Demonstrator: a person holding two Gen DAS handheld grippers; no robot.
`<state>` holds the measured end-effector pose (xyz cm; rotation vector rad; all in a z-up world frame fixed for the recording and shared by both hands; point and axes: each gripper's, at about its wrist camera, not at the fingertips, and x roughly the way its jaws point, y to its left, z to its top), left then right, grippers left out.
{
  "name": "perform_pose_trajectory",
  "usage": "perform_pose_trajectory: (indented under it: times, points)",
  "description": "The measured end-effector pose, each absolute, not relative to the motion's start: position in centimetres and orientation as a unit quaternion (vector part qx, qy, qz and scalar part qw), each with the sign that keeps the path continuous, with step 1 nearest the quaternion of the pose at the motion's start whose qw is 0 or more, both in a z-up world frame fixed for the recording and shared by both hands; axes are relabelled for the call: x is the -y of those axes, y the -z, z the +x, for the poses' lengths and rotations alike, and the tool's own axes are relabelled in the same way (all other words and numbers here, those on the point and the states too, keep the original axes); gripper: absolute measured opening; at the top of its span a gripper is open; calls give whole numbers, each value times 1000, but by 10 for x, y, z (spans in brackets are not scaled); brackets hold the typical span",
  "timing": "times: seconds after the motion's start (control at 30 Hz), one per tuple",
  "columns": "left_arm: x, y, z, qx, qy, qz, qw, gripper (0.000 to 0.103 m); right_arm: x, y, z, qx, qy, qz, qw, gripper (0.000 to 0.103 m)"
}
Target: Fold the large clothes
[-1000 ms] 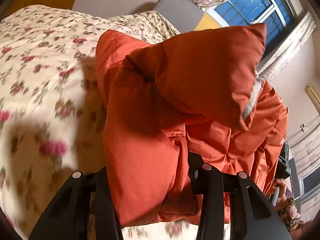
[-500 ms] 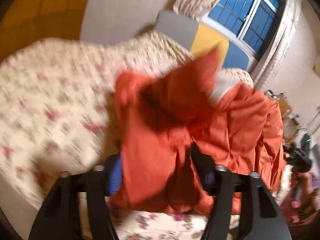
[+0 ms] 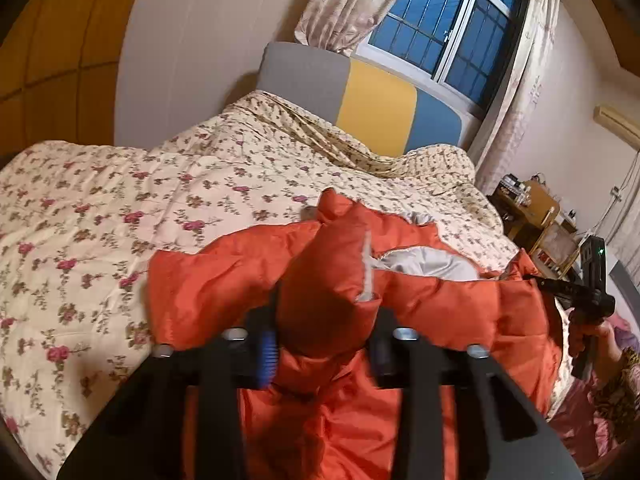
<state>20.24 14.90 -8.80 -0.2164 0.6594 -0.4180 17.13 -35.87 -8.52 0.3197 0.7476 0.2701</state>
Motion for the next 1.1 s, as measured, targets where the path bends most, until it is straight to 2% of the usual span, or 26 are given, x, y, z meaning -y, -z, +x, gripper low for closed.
perform_pose_trajectory:
  times: [0.03, 0.13, 0.4, 0.53, 0.7, 0.93, 1.1]
  points:
    - [-148, 84, 200, -317, 201, -106, 921, 23, 356, 77, 167, -352, -132, 149, 914, 14]
    - [-153, 66, 191, -289, 192, -116, 931, 19, 351, 53, 159, -323, -127, 129, 929, 12]
    - [-169, 10, 200, -201, 138, -134, 961, 19, 363, -6, 166, -248, -82, 146, 954, 11]
    - [-171, -2, 231, -190, 105, -159, 963, 18, 367, -15, 200, -236, -63, 175, 954, 11]
    - [-159, 12, 280, -210, 65, -161, 962, 18, 362, 8, 245, -258, -26, 171, 950, 11]
    - [-148, 69, 329, -266, 10, -149, 952, 19, 353, 84, 292, -322, 22, 131, 937, 11]
    - [-142, 103, 345, -286, -19, -130, 949, 19, 354, 119, 303, -341, 39, 128, 931, 13]
